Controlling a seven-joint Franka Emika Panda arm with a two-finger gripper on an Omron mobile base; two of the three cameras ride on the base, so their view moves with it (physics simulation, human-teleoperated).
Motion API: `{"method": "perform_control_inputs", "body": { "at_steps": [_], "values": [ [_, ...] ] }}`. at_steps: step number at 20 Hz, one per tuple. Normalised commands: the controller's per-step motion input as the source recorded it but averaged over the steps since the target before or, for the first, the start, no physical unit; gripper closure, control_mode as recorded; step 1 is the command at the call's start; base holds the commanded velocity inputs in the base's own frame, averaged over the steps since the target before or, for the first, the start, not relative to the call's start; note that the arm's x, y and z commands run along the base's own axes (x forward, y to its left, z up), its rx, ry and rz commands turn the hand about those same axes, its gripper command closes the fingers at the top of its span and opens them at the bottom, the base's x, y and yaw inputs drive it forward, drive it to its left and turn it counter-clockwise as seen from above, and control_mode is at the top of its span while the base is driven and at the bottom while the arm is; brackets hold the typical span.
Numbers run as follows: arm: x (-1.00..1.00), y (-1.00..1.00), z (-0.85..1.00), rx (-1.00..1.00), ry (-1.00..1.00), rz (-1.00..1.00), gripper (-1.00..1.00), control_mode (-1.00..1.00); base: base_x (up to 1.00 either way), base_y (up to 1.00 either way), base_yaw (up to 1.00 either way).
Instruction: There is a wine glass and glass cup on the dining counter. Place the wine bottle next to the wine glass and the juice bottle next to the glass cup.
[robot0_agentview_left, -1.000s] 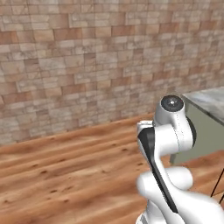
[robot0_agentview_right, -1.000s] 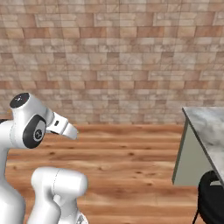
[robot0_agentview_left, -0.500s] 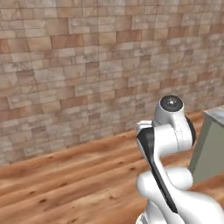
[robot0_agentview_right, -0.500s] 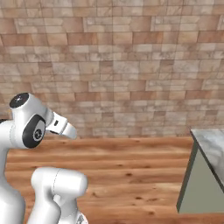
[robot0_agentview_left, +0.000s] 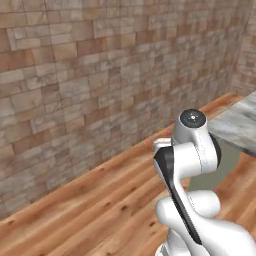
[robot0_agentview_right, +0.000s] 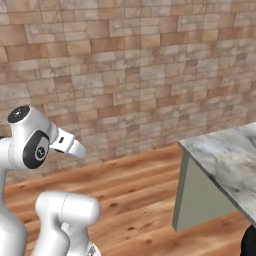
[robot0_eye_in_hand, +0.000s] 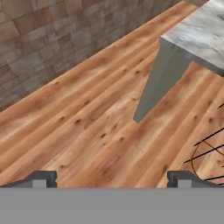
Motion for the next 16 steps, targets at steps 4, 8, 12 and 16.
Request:
{"method": "perform_control_inputs", "body": {
  "at_steps": [4, 8, 12, 16],
  "values": [
    [0.0, 0.0, 0.0, 0.0, 0.0, 0.0, -1.0, 1.0, 0.55, 0.11, -0.53],
    [0.0, 0.0, 0.0, 0.0, 0.0, 0.0, -1.0, 1.0, 0.65, 0.16, -0.44],
    [0.0, 0.0, 0.0, 0.0, 0.0, 0.0, -1.0, 1.0, 0.75, 0.26, -0.35],
    [0.0, 0.0, 0.0, 0.0, 0.0, 0.0, -1.0, 1.0, 0.78, 0.37, -0.3]
  ]
}}
